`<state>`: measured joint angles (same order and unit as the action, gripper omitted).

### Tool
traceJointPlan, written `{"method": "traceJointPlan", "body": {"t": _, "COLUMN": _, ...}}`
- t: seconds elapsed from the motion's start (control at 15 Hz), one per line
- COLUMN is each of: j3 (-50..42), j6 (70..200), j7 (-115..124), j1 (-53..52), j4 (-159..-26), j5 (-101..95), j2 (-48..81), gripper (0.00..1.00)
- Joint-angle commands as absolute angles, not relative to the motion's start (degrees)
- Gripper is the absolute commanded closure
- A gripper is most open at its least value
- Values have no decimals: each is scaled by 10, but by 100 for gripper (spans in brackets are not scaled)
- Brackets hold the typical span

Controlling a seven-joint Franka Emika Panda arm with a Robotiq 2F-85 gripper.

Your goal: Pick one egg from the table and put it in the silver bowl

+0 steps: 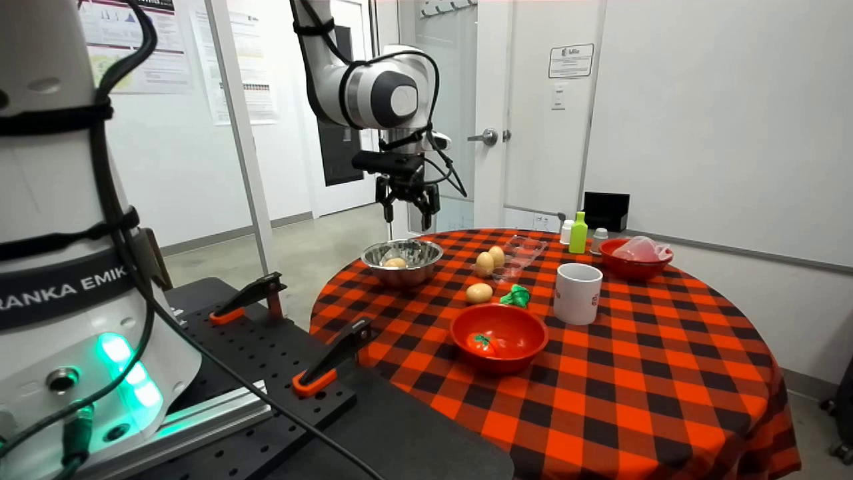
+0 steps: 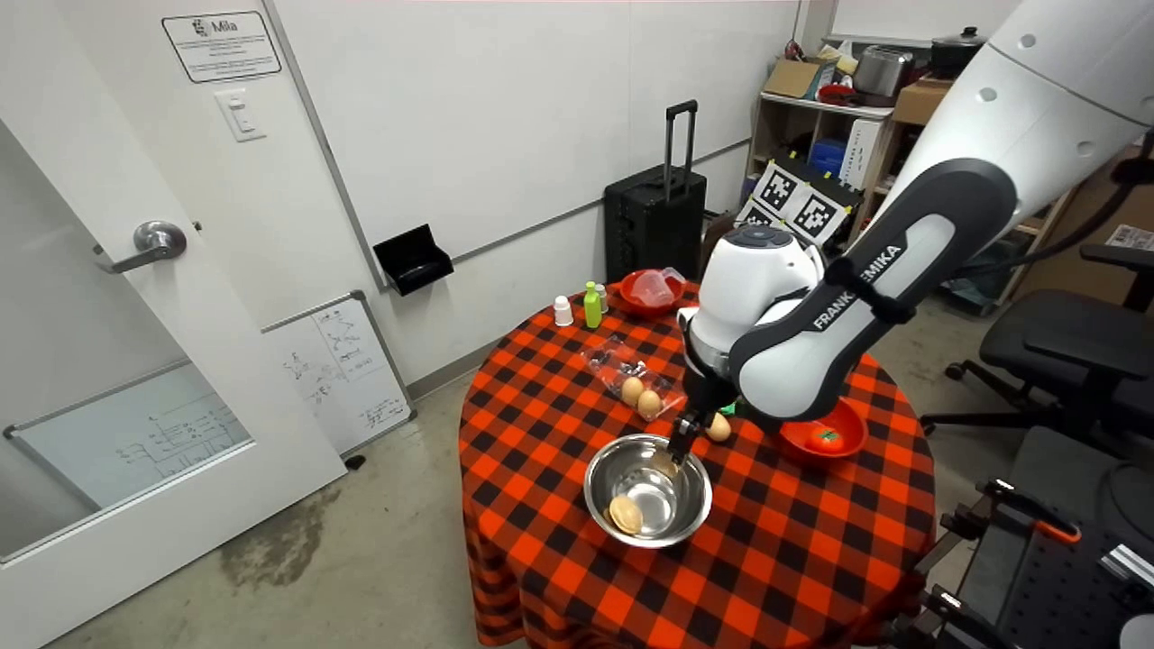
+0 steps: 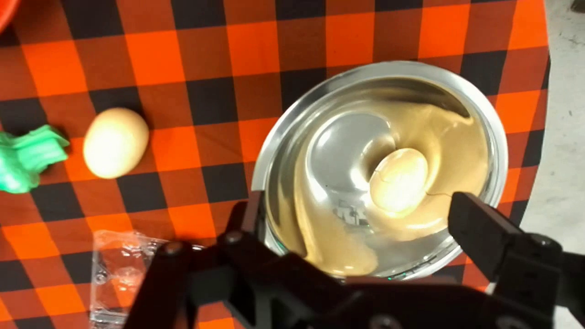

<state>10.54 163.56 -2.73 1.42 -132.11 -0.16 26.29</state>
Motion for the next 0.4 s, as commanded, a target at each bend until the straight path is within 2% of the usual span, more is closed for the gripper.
{"method": "traceJointPlan", "body": {"t": 0.0, "j3": 100, "j6": 1628, "j7": -43, "j1": 28, "j4": -1383, "j5": 21, "j2": 206, "gripper": 0}}
{"method": "traceJointPlan", "body": {"t": 0.33, "j3": 91, "j6": 1625, "j7": -36, "j1": 23, "j4": -1379, "j5": 20, "j2": 217, "gripper": 0}}
